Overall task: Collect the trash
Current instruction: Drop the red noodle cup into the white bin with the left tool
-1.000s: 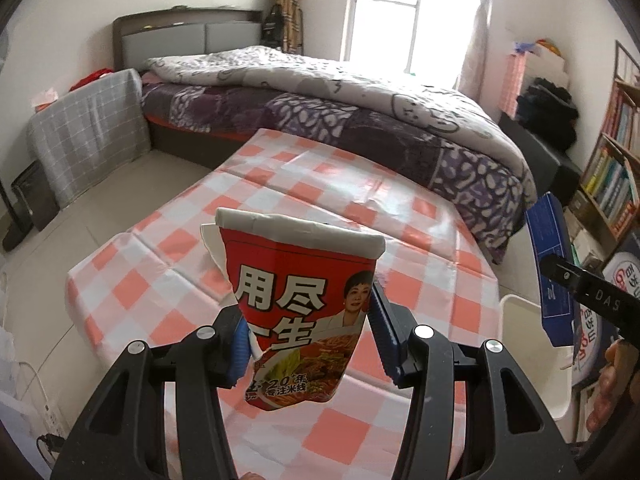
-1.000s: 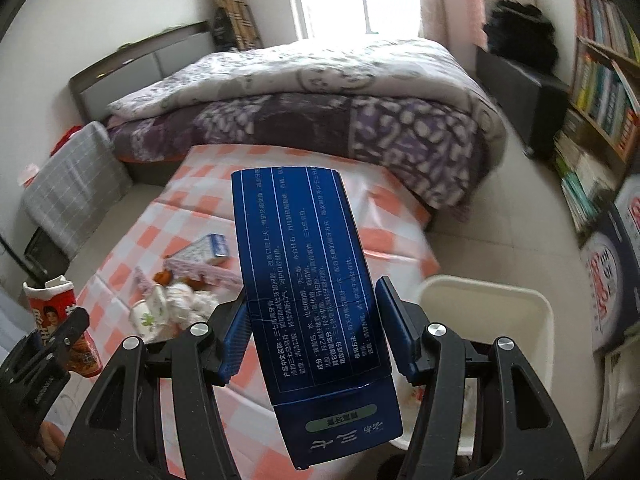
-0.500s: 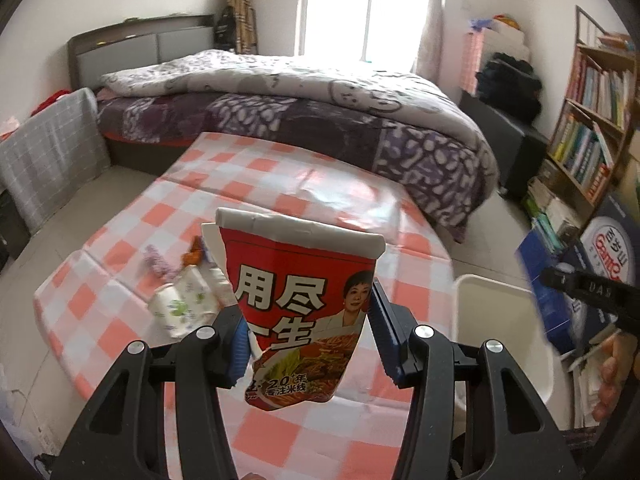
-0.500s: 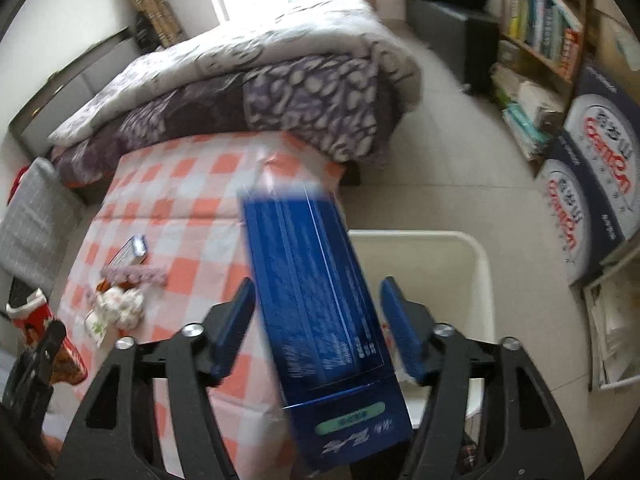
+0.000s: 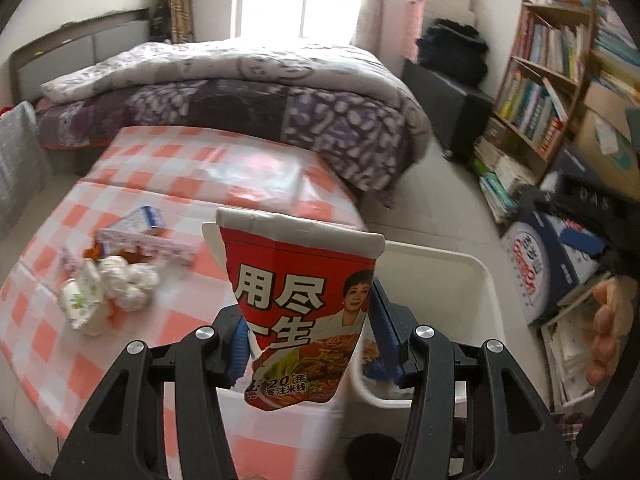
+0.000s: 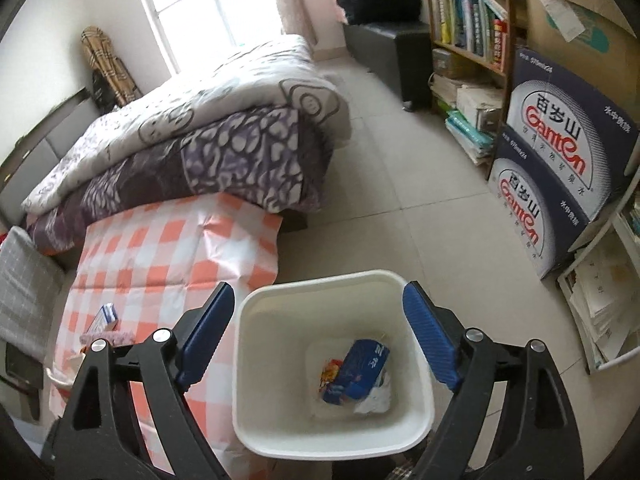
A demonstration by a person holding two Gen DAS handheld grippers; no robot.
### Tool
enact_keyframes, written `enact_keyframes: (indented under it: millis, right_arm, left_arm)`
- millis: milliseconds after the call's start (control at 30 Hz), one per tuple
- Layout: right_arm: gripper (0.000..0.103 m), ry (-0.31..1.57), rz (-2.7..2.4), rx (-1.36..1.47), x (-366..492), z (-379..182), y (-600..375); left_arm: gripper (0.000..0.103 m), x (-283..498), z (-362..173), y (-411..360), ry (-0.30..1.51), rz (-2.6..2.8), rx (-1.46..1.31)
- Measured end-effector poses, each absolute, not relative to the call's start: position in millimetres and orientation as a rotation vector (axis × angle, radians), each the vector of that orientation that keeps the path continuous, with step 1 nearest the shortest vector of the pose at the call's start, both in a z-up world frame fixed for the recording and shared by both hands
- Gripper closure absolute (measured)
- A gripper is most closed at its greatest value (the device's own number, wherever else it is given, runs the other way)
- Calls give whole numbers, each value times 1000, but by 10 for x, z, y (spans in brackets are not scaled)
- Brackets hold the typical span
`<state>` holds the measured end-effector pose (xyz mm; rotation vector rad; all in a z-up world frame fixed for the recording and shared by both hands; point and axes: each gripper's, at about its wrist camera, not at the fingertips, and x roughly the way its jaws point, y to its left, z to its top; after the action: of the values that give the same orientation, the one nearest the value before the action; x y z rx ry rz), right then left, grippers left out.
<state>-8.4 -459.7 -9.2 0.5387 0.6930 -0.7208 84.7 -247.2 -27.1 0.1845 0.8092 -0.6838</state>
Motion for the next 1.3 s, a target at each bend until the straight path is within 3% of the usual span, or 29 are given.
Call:
enact_keyframes:
  millis: [267,400,500,1067,1300]
  right_arm:
    - [19,643,-772,557,-236,-58,-4767]
    - [18,627,-774,581,-263,-51,-4810]
    - [16,607,-773,587,-273,-27,-4793]
    - [10,650,-577,480,408,44,-3895]
    - [8,690,-510,405,703,-8,-3418]
  left_arm:
    - [48,666,-334,-2912,888,-876,110]
    - [33,668,-300,-3001,945,-985,-6]
    - [30,712,-268,-2955,952,-987,-40]
    - [30,1064,-26,-1698,834,-601,13]
    - [25,1237,-73,-1275,835,-454,33]
